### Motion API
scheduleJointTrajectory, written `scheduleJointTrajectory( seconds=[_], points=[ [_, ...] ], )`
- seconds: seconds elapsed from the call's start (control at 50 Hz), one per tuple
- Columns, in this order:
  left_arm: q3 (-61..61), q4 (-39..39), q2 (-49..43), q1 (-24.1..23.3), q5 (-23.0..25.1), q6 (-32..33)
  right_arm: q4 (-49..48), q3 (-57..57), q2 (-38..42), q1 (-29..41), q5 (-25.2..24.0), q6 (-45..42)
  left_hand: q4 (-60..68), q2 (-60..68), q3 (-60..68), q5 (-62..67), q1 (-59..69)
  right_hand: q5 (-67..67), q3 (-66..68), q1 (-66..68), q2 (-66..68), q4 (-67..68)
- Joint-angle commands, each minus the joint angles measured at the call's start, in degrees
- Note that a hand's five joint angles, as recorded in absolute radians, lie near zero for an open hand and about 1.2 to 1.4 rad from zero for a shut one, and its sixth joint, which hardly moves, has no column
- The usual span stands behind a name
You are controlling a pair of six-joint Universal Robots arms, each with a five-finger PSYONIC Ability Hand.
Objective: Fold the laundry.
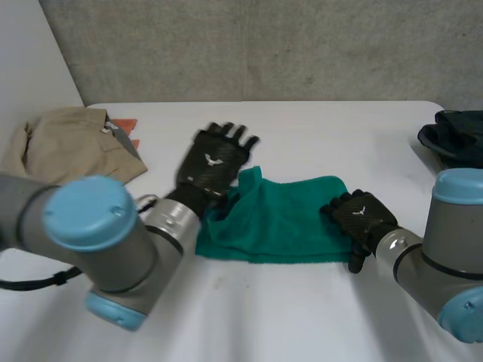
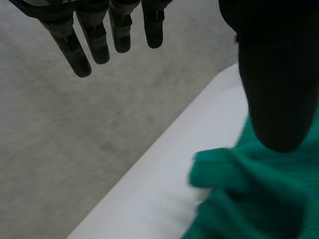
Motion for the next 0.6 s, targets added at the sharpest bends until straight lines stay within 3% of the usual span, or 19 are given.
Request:
scheduleJointTrajectory(
  seconds=[0.02,0.12,0.18,0.28,0.34,0.42,0.48,0.58,0.6],
  points=[
    [7.6,-0.4,-8.3,-4.2,1.1,-2.8,-4.6,2.9,-0.3,0.1,0.2,-0.3,-0.3,-0.6,-0.9,-1.5,-0.2,-0.1,0.3,0.6,1.4,0.3],
    [13.4,-1.8,-15.1,-4.0,-0.2,-3.0,-6.9,3.9,-0.3,0.0,0.2,0.6,0.9,0.6,0.3,-0.4,0.9,-1.8,-1.4,-1.1,-0.3,-1.4],
    [17.7,-3.9,-18.4,-3.6,-3.8,-2.7,-7.2,3.9,-0.2,0.1,0.1,1.8,2.7,2.5,2.1,1.5,2.8,-0.6,-0.2,0.0,0.8,-0.2],
    [19.3,-7.6,-20.6,1.4,-14.2,0.4,-9.6,4.5,-0.1,0.6,0.5,2.4,2.0,1.8,1.5,0.8,2.1,3.4,3.8,4.1,4.9,3.8],
    [17.7,-8.4,-20.2,2.2,-17.0,2.4,-10.7,4.7,-0.1,1.0,1.2,2.4,1.5,1.3,1.0,0.3,1.6,6.6,7.0,7.3,8.1,7.0],
    [12.2,-8.7,-18.4,1.7,-17.7,4.2,-11.1,4.6,-0.3,1.3,3.5,2.4,1.4,1.1,0.8,0.1,1.4,16.1,16.4,16.7,17.5,16.4],
    [7.4,-8.7,-13.6,0.5,-17.6,3.5,-11.2,4.5,-0.3,1.2,4.5,1.8,0.4,0.1,-0.2,-0.9,0.4,30.5,30.8,31.1,31.9,30.8],
    [2.5,-8.7,-6.3,-2.1,-17.5,0.8,-10.9,3.9,-0.2,1.2,5.2,-0.3,-0.3,-0.6,-0.9,-1.5,-0.2,65.9,66.3,66.5,67.3,66.3],
    [1.3,-8.7,-3.8,-2.3,-17.5,-0.1,-10.9,3.6,-0.3,1.1,5.7,-1.0,-0.5,-0.7,-1.1,-1.7,-0.4,66.0,66.3,66.6,67.4,66.3]
  ],
)
